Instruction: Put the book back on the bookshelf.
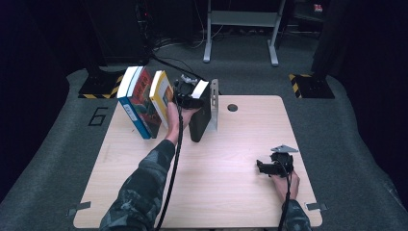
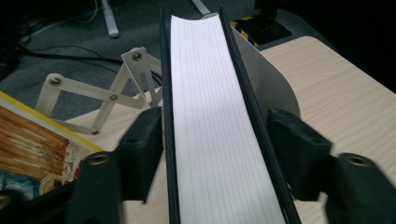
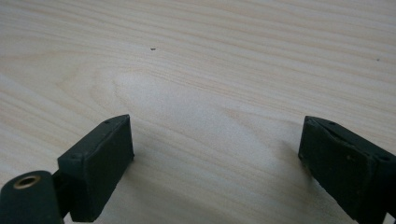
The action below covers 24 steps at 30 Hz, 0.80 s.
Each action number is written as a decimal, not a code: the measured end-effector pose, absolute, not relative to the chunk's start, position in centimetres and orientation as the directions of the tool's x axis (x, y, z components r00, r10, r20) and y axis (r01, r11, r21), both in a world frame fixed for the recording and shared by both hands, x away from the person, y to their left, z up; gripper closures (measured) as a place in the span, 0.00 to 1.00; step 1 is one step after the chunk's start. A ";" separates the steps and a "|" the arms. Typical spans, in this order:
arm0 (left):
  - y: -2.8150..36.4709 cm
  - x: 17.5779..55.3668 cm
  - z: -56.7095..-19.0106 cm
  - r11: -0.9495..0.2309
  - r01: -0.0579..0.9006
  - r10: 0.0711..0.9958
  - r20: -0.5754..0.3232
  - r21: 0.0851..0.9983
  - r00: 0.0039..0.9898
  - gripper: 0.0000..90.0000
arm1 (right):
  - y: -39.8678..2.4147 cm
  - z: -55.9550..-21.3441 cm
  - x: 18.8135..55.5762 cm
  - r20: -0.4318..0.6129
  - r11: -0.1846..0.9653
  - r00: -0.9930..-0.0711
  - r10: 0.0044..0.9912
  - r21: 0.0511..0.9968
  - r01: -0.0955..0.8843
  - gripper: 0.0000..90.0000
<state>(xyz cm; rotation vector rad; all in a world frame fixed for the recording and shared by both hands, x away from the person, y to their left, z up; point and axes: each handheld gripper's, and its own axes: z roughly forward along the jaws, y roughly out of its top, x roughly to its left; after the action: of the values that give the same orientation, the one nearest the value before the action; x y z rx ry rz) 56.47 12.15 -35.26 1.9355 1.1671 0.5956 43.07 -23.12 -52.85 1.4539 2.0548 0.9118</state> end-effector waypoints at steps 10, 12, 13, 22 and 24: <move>11.8 56.6 -35.0 -0.251 0.540 0.902 -0.010 0.803 0.433 0.60 | -23.1 -52.9 43.1 0.007 0.222 -0.337 0.941 0.739 0.636 0.10; 11.6 56.5 -35.1 -0.221 0.538 0.913 -0.022 0.813 0.408 0.61 | -23.2 -52.9 43.1 0.007 0.222 -0.337 0.941 0.740 0.635 0.11; 11.4 56.6 -35.2 -0.202 0.533 0.920 -0.028 0.821 0.392 0.61 | -23.2 -52.8 43.1 0.008 0.222 -0.338 0.941 0.739 0.636 0.11; 11.3 57.6 -35.0 -0.075 0.523 0.955 -0.090 0.849 0.282 0.61 | -23.2 -52.8 43.1 0.009 0.221 -0.338 0.941 0.740 0.635 0.11; 11.2 57.8 -34.8 -0.060 0.514 0.961 -0.090 0.856 0.261 0.61 | -23.2 -52.8 43.0 0.007 0.222 -0.337 0.941 0.740 0.635 0.11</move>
<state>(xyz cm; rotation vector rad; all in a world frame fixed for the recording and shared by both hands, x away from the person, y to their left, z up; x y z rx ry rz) 57.77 11.17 -34.85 1.6991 1.3691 0.6750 43.04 -23.16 -52.84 1.4514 2.0541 0.9158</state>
